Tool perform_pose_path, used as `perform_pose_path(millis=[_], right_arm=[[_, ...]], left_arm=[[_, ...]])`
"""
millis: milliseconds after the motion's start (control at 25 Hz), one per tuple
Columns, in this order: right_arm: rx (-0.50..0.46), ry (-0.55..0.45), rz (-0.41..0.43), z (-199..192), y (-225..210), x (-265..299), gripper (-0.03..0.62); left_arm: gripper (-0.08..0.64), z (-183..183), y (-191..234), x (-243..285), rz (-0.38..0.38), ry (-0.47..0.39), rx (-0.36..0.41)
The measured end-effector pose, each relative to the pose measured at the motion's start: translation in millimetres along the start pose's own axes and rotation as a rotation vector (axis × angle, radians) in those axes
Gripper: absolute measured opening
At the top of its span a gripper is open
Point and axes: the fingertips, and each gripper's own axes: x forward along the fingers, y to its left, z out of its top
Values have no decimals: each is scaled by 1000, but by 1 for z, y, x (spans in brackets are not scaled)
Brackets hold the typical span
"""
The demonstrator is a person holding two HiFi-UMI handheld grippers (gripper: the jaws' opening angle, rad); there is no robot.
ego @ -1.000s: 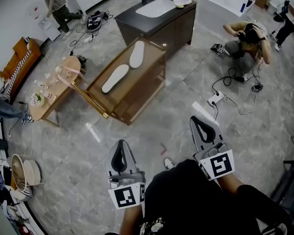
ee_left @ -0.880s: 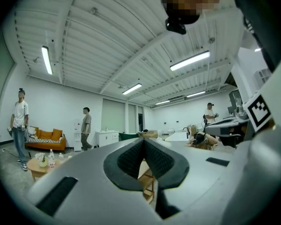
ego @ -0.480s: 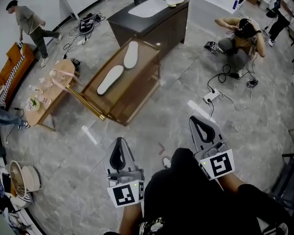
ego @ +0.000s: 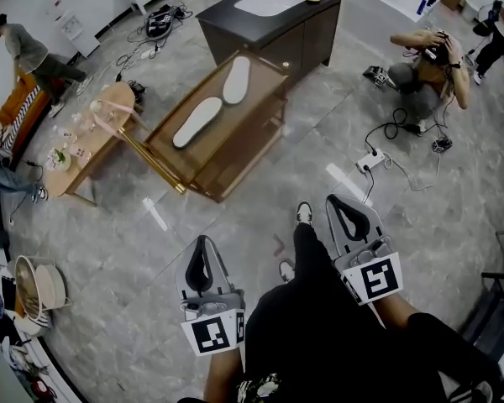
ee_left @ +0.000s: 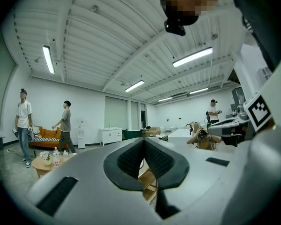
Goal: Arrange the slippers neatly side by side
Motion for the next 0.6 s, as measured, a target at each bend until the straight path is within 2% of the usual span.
perform_pose_path(millis=[400,600], right_arm=[[-17,5,42,-4,-10,45,-2],[17,45,33,-16,-28,67,-2]], left_arm=[[0,-6,18,33,39,13,-7],[0,-1,17,62,38,22,27]])
